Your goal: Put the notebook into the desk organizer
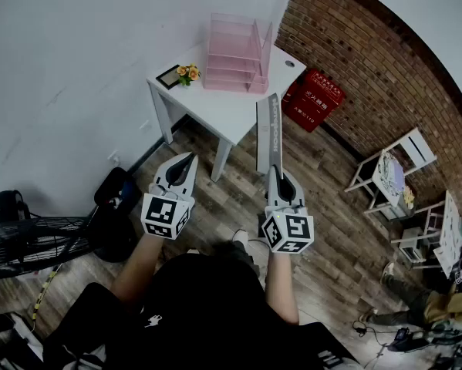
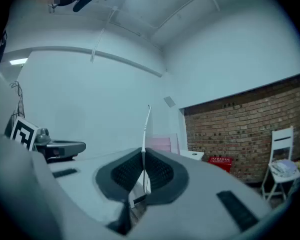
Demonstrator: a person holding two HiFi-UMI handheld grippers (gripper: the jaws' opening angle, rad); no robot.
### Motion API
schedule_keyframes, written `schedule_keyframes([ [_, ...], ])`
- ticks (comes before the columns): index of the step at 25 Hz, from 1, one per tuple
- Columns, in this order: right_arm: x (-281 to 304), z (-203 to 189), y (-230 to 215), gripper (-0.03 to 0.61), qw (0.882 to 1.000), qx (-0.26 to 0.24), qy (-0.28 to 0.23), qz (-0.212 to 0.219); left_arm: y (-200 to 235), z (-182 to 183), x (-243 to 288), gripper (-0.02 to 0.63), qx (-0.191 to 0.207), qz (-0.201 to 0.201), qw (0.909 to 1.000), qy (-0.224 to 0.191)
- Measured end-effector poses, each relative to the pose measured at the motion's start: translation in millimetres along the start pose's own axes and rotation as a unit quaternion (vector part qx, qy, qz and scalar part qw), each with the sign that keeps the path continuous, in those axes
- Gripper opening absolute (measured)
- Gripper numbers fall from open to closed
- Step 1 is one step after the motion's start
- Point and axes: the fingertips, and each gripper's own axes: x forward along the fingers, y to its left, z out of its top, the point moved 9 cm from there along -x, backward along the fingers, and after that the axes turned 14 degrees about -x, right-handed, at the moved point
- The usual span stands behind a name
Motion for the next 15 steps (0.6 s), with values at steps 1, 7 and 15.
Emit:
schedule_keyframes([
  [1, 1, 0, 1, 0.011, 1.0, -0.001, 0.0, 0.0, 1, 0, 1, 0.003, 0.0, 0.0, 1.0, 0.0],
  [7, 2, 1, 4, 0.011, 1.0, 0.006, -0.01, -0.003, 4, 3, 2, 0.003, 0.005, -0.008, 1.0, -0.003],
  [15, 4, 2, 13, 0.011, 1.0, 0.021, -0.014, -0.006, 10, 3, -3, 0.003, 0.006, -0.016, 0.9999, 0.001],
])
